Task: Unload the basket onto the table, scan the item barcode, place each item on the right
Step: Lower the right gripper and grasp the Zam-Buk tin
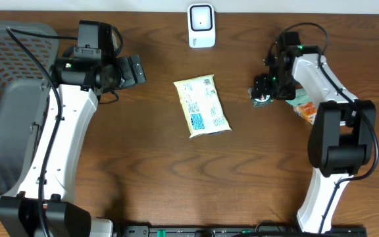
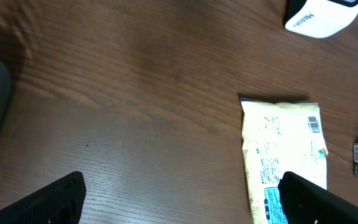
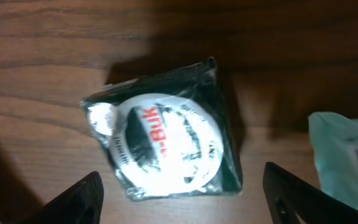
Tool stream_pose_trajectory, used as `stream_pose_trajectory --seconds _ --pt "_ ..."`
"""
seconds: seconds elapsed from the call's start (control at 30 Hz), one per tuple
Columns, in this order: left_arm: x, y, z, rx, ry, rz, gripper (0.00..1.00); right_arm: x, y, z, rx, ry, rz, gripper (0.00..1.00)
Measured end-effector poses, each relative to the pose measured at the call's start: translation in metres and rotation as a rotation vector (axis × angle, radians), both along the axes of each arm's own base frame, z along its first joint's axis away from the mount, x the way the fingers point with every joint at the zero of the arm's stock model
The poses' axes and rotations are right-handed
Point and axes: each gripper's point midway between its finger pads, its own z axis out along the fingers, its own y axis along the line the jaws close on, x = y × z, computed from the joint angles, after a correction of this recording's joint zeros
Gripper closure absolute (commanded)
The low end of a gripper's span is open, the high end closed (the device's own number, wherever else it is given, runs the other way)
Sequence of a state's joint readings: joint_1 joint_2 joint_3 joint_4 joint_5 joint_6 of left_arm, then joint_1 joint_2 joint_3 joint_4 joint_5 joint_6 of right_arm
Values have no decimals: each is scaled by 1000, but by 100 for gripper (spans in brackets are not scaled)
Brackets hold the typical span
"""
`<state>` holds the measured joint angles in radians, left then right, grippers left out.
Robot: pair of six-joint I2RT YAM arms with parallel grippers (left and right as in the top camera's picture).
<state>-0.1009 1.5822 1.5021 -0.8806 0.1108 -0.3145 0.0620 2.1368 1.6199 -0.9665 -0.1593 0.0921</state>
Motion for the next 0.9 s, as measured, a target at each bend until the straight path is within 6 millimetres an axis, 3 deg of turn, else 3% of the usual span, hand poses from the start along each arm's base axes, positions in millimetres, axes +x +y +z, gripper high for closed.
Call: stream_pose_trajectory --seconds 0.37,0.6,0.9 --pt "0 0 0 0 0 0 2 -6 12 -10 64 -19 155 21" --pt "0 0 0 0 0 0 2 2 15 -20 -16 -88 216 18" --pt "0 0 0 0 0 0 2 11 10 -21 -71 -129 219 36"
